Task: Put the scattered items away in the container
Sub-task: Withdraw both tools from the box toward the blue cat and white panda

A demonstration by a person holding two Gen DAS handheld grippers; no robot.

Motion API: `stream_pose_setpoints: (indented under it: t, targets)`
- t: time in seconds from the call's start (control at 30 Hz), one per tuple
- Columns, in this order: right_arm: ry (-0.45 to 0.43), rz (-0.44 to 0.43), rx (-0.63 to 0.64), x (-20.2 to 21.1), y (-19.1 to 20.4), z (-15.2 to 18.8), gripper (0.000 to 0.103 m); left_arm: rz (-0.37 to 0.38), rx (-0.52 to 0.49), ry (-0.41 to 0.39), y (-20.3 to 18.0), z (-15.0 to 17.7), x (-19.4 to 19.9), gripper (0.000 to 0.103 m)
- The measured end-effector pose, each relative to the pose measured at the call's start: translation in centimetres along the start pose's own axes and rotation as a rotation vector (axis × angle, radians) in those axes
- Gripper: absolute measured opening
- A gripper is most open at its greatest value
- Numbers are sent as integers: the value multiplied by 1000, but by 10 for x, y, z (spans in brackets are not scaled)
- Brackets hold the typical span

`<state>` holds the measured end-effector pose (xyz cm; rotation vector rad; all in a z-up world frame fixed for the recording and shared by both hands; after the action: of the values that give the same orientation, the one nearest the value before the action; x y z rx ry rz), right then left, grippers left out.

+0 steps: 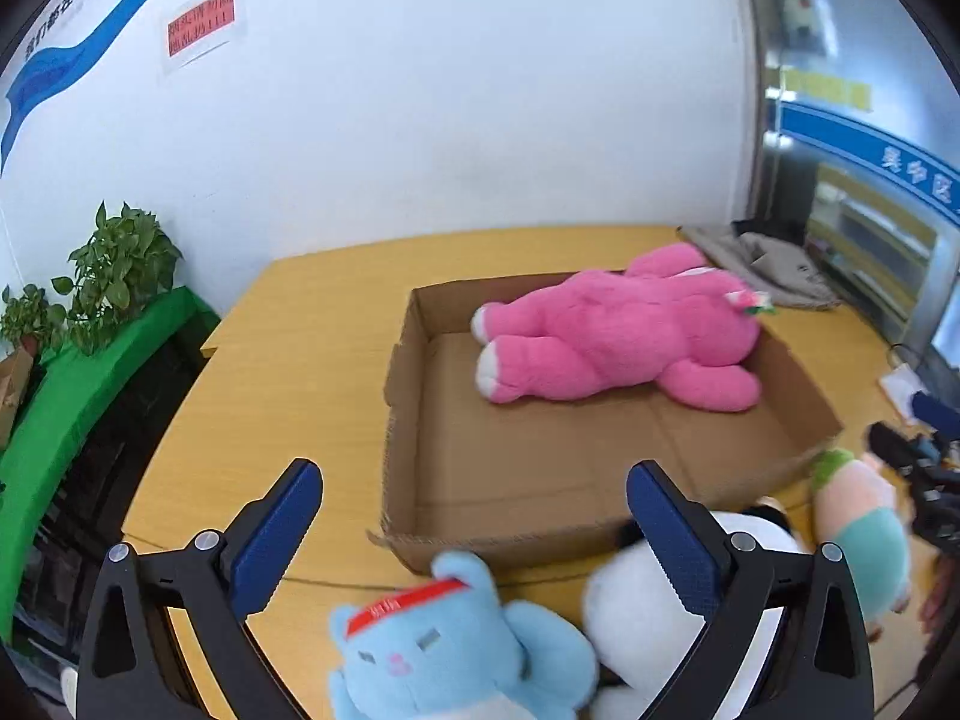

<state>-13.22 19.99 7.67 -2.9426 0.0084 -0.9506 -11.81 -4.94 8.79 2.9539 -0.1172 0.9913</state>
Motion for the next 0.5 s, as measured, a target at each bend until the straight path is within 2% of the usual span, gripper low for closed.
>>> stream_pose_setpoints:
  t: [0.13, 0.33, 0.5]
  targets:
    - [-18, 5, 10, 24, 11, 12, 85, -1, 8, -29, -3, 20, 32, 103]
    - [-46, 21, -3, 44, 13, 18, 85, 27, 18, 24, 3, 52, 48, 103]
    - [-57, 9, -10, 56, 20, 22, 85, 37, 39, 34, 10, 65, 55, 103]
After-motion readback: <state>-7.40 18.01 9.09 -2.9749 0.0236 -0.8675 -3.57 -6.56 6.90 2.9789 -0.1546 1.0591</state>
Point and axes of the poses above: each gripper's, at about its wrist camera, not at the fingertips, and x roughly against the way its jaws point, y to its left, z to its underside, the point moved 4 cm from there along -x, roughly the way its jaws point, and after that the axes turned 4 degrees about z, right-handed, at the moved point
